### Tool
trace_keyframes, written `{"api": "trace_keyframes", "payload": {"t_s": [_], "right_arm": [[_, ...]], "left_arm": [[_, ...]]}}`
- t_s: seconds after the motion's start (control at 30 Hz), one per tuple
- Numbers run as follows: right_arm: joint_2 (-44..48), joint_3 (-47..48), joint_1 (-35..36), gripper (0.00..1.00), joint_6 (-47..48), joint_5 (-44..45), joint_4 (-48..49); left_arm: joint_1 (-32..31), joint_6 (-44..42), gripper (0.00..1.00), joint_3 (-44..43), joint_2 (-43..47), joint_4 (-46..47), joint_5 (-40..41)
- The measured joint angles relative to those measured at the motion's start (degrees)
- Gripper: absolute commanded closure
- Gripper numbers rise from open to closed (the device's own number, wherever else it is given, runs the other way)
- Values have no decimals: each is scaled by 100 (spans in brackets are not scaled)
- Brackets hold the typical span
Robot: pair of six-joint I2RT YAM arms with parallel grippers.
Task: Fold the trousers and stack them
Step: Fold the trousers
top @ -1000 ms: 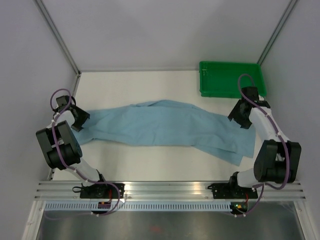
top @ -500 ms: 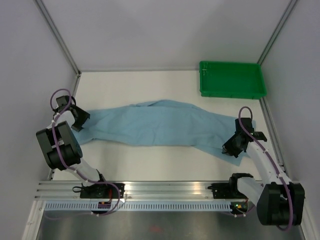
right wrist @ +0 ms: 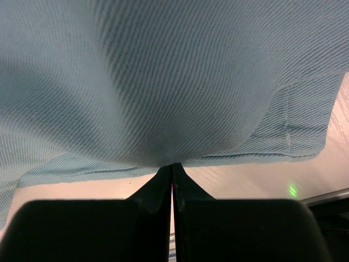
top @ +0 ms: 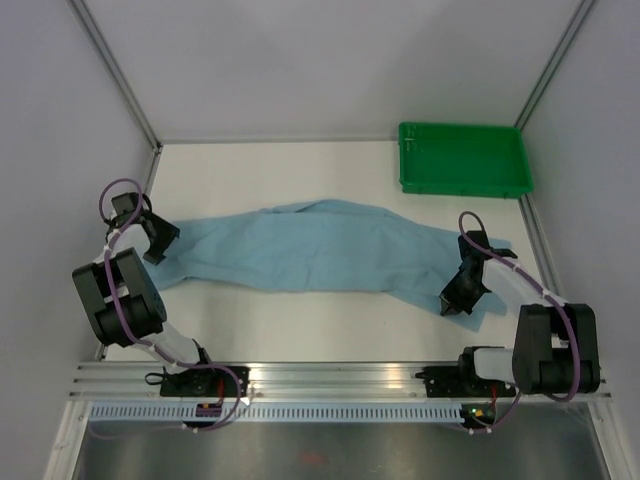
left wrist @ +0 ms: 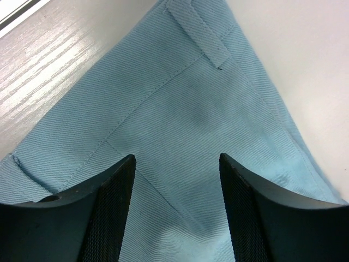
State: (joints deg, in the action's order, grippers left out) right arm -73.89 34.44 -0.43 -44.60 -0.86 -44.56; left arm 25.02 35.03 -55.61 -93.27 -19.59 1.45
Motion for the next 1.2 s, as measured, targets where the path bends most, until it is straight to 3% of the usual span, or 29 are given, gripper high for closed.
{"api": "trace_keyframes", "payload": {"t_s": [0.2,0.37,0.63,0.9,1.07,1.2], "right_arm": [[-376,249,-83,100,46,90,-164],[-404,304,-903,100,162,118,-31],[-1202,1075,-1421,100,970,876,50],[-1563,1458,-1867,100,1526,914,120],[-1392,1749,-1893,100,1722,590,87],[-708,2588,-1810,100,1867,361,-72]], "left_arm": [[0,0,31,0,76,0,2],[0,0,31,0,76,0,4],[2,0,32,0,9,-7,15],[33,-2,33,0,4,-66,96],[37,-17,42,0,39,-173,28],[37,-63,60,0,280,-264,-278]]}}
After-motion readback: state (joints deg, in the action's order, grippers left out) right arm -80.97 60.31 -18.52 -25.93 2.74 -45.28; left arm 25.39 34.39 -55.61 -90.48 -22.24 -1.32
